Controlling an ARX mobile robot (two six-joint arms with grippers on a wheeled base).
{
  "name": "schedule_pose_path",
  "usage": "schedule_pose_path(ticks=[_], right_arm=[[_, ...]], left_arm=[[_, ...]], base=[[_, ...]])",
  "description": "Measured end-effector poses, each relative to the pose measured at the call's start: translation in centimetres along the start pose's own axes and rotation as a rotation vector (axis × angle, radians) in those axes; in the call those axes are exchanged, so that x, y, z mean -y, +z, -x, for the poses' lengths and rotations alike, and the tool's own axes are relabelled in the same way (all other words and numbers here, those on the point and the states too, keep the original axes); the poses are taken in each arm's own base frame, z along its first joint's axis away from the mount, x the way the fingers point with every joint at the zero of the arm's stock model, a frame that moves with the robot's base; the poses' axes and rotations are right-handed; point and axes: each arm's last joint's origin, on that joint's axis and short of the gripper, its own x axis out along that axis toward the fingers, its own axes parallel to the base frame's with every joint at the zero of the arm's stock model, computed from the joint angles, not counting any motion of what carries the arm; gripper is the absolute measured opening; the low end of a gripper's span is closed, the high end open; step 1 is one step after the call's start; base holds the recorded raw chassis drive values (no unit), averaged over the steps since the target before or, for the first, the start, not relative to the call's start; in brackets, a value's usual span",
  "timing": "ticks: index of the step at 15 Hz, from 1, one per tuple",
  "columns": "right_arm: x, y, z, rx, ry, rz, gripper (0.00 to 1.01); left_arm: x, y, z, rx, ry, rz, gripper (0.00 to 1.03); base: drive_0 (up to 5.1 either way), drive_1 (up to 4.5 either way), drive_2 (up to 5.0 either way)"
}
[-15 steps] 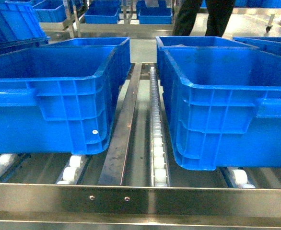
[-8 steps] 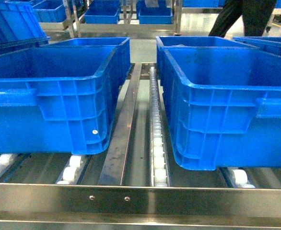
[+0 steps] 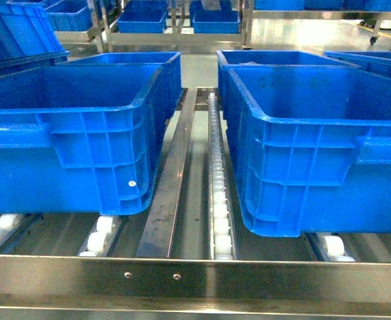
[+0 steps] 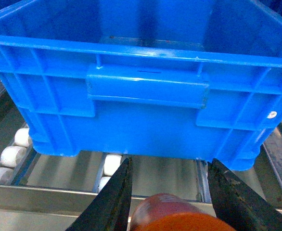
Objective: Sort blue parts and orange caps into right shelf containers
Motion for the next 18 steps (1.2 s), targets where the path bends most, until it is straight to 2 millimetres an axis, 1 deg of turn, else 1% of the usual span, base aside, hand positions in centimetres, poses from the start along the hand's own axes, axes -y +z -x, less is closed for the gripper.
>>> schedule_pose_path(ticks=[1, 2, 3, 5, 6, 7, 8, 9, 10, 11, 12, 13, 14, 15, 16, 17, 18], right_arm=[[-0.3, 0.1, 0.2, 0.158, -0.089, 0.013, 0.41], [-0.1, 1.8, 0.8, 0.229, -0.126, -0.002, 0.41], [0.2, 2.7, 0.7, 0.247, -0.132, -0.007, 0.41], [1.1, 5.4, 0.0, 0.337, -0.148, -0.026, 0.41], [2.0, 7.6, -1.7, 0.402, -0.174, -0.044, 0.41], [2.5, 9.1, -3.6, 0.426, -0.184, -0.05, 0.41], [2.9, 10.5, -6.7, 0.397, -0.138, -0.046, 0.53], [2.9, 11.2, -9.1, 0.385, -0.119, -0.043, 0.62], [2.9, 11.5, -11.2, 0.384, -0.129, -0.044, 0.73], [2.3, 10.4, -10.5, 0.362, -0.097, -0.055, 0.86], [1.7, 10.0, -8.4, 0.369, -0.064, -0.062, 0.97], [0.7, 10.1, -5.4, 0.431, -0.042, -0.063, 0.99], [-0.3, 9.3, -3.3, 0.466, -0.027, -0.053, 0.98], [-0.8, 7.8, -2.7, 0.439, -0.018, -0.032, 0.98], [-1.2, 6.0, -2.8, 0.371, -0.018, -0.016, 0.98], [-1.3, 4.3, -3.1, 0.299, -0.024, -0.003, 0.98], [-1.3, 3.4, -3.3, 0.26, -0.034, 0.002, 0.98]], left_arm=[[0.0, 0.0, 0.0, 0.0, 0.0, 0.0, 0.44], [0.0, 0.0, 0.0, 0.0, 0.0, 0.0, 0.44], [0.0, 0.0, 0.0, 0.0, 0.0, 0.0, 0.44], [0.0, 0.0, 0.0, 0.0, 0.0, 0.0, 0.44], [0.0, 0.0, 0.0, 0.0, 0.0, 0.0, 0.44], [0.0, 0.0, 0.0, 0.0, 0.0, 0.0, 0.44], [0.0, 0.0, 0.0, 0.0, 0.0, 0.0, 0.44], [0.0, 0.0, 0.0, 0.0, 0.0, 0.0, 0.44], [0.0, 0.0, 0.0, 0.0, 0.0, 0.0, 0.44], [0.0, 0.0, 0.0, -0.001, 0.0, 0.0, 0.44], [0.0, 0.0, 0.0, 0.001, 0.0, 0.0, 0.44], [0.0, 0.0, 0.0, 0.0, 0.0, 0.0, 0.44], [0.0, 0.0, 0.0, 0.001, 0.0, 0.0, 0.44], [0.0, 0.0, 0.0, -0.002, 0.0, 0.0, 0.44], [0.3, 0.0, 0.0, -0.078, 0.039, -0.02, 0.44], [0.5, 0.3, -0.3, -0.118, 0.111, -0.035, 0.44], [0.6, 1.1, -0.9, -0.113, 0.143, -0.036, 0.44]], base=[[0.0, 0.0, 0.0], [0.0, 0.0, 0.0], [0.0, 0.0, 0.0], [0.0, 0.0, 0.0], [0.0, 0.0, 0.0], [0.0, 0.0, 0.0], [0.0, 0.0, 0.0], [0.0, 0.0, 0.0], [0.0, 0.0, 0.0], [0.0, 0.0, 0.0], [0.0, 0.0, 0.0], [0.0, 0.0, 0.0], [0.0, 0.0, 0.0], [0.0, 0.0, 0.0], [0.0, 0.0, 0.0], [0.0, 0.0, 0.0], [0.0, 0.0, 0.0]])
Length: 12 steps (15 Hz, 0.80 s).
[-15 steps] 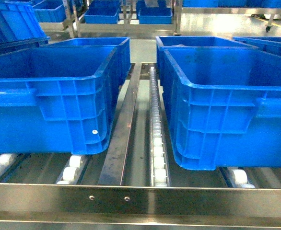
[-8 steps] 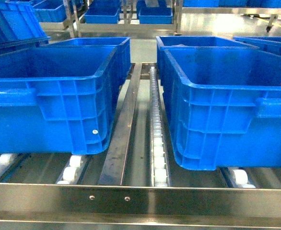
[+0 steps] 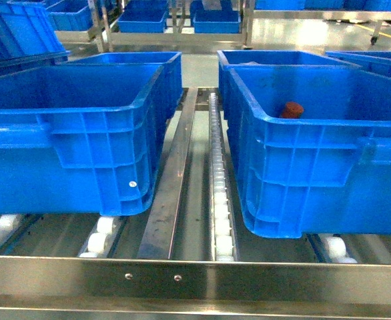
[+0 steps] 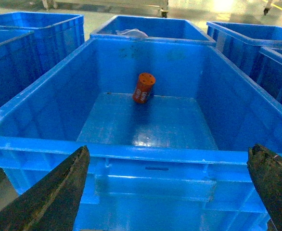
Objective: Sort blue parts and orange caps into right shelf containers
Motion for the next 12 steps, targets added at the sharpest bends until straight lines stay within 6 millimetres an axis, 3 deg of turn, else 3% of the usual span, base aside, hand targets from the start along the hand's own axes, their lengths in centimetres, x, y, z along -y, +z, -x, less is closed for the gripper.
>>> schedule_pose_path(ticks=[3, 4, 6, 7, 8, 9, 10, 12], right_arm=[[-0.4, 0.8, 0.0, 0.043, -0.009, -0.015, 0.98], [-0.5, 0.8, 0.0, 0.04, -0.008, -0.016, 0.98], [-0.7, 1.0, 0.0, 0.042, -0.007, -0.025, 0.98], [-0.8, 1.0, 0.0, 0.043, -0.006, -0.029, 0.98], [-1.0, 1.0, 0.0, 0.043, -0.001, -0.029, 0.98], [-0.9, 1.0, 0.0, 0.039, -0.003, -0.032, 0.98], [-0.9, 1.0, 0.0, 0.033, -0.005, -0.036, 0.98], [-0.7, 1.0, 0.0, 0.036, -0.011, -0.044, 0.98]], left_arm=[[0.9, 5.3, -3.5, 0.154, -0.045, 0.046, 0.44], [1.2, 6.0, -4.9, 0.17, -0.053, 0.042, 0.44], [2.4, 8.1, -10.4, 0.179, -0.045, 0.052, 0.44], [2.9, 9.3, -13.3, 0.213, -0.027, 0.082, 0.54], [3.1, 9.6, -14.4, 0.233, -0.005, 0.081, 0.64], [2.9, 8.8, -13.7, 0.212, -0.007, 0.072, 0.77], [2.4, 8.1, -11.7, 0.197, -0.015, 0.066, 0.9], [1.5, 8.3, -8.5, 0.255, -0.035, 0.096, 1.0]], base=[[0.0, 0.0, 0.0], [0.0, 0.0, 0.0], [0.0, 0.0, 0.0], [0.0, 0.0, 0.0], [0.0, 0.0, 0.0], [0.0, 0.0, 0.0], [0.0, 0.0, 0.0], [0.0, 0.0, 0.0]])
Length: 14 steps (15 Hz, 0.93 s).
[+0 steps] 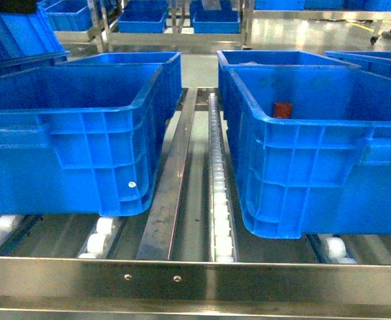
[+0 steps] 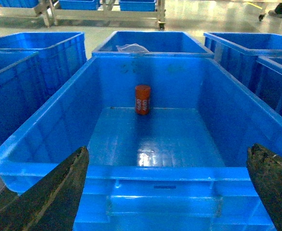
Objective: Sort blue parts and orange caps into right shelf containers
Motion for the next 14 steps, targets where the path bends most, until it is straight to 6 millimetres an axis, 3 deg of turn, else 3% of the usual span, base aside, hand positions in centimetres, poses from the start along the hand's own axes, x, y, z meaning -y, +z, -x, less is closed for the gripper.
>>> schedule_pose_path(ticks=[2, 3, 4, 5, 7, 10, 12, 14], right_arm=[[0.1, 0.0, 0.0, 0.013, 0.0, -0.014, 0.98], [0.1, -0.4, 0.1, 0.029, 0.005, -0.017, 0.98], [0.3, -1.3, 0.4, 0.058, 0.003, -0.023, 0.92], [1.0, -2.1, 1.5, 0.062, 0.005, -0.024, 0.77], [1.9, -2.4, 3.0, 0.074, -0.005, -0.027, 0.59], [2.9, -3.2, 5.5, 0.068, -0.001, -0.027, 0.21], [3.4, -3.7, 6.4, 0.106, -0.005, -0.03, 0.01], [4.3, -4.9, 7.7, 0.047, 0.014, -0.025, 0.02]], left_arm=[[-1.1, 0.1, 4.7, 0.041, -0.008, 0.035, 0.98], [-1.7, -1.3, 6.2, -0.016, -0.018, 0.027, 0.94], [-2.4, -4.1, 7.9, -0.114, -0.103, 0.04, 0.78], [-2.9, -5.3, 9.0, -0.143, -0.12, 0.051, 0.65], [-3.5, -5.1, 10.3, -0.097, -0.123, 0.072, 0.47], [-4.4, -6.7, 12.8, -0.122, -0.126, 0.075, 0.07], [-5.5, -6.8, 13.5, -0.106, -0.121, 0.08, 0.02], [-5.7, -7.2, 14.7, -0.107, -0.122, 0.081, 0.02]], base=[[0.0, 0.0, 0.0], [0.0, 0.0, 0.0], [0.0, 0.0, 0.0], [0.0, 0.0, 0.0], [0.0, 0.0, 0.0], [0.0, 0.0, 0.0], [0.0, 0.0, 0.0], [0.0, 0.0, 0.0]])
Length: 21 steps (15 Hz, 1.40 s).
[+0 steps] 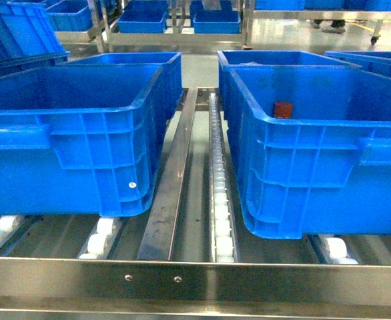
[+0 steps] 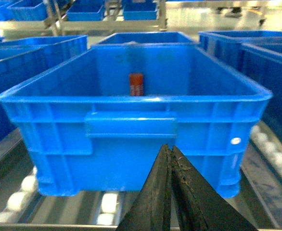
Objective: Sort blue parts and orange caps into right shelf containers
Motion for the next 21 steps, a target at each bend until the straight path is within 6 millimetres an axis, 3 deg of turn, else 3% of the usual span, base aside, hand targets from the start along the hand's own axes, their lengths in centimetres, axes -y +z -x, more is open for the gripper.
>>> schedule_pose_path(ticks=[5, 21], right_arm=[[0.4, 0.6, 2.3, 0.032, -0.016, -0.001, 0.02], [0.4, 1.0, 5.2, 0.051, -0.016, -0.001, 0.02]], left_arm=[[0.0, -1.5, 2.1, 0.002, -0.005, 0.0, 0.02], [0.0, -1.0, 4.8, 0.027, -0.004, 0.0, 0.02]], base=[[0.0, 0.0, 0.0], [0.0, 0.0, 0.0]])
